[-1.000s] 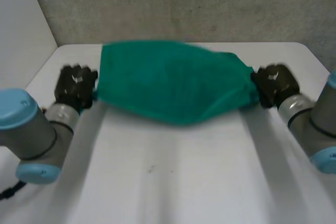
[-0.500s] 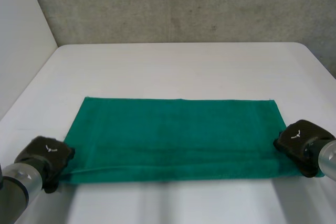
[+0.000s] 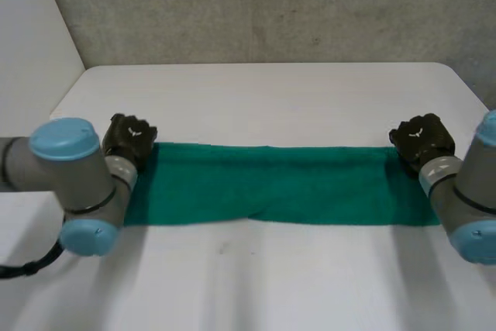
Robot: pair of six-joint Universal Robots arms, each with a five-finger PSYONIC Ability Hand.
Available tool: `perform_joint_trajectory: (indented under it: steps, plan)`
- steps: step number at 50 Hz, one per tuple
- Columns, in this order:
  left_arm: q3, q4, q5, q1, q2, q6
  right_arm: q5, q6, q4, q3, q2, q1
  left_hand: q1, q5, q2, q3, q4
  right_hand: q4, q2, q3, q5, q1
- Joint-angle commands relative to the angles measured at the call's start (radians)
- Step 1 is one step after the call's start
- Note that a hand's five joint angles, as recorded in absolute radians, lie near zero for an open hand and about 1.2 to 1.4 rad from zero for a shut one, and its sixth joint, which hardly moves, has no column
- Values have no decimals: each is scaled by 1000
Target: Fold the towel.
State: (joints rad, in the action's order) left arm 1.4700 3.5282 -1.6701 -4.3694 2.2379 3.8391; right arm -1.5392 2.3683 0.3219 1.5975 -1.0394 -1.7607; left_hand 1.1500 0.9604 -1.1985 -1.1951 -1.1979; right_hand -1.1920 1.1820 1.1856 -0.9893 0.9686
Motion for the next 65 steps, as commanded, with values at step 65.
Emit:
perform_joint_trajectory:
  steps: [65]
  plan:
    - [203,264,98,25,-155,22,131,115,-156,12,-70,452,-976,-960,1024,1021,1023,-204,214,211,-232,428]
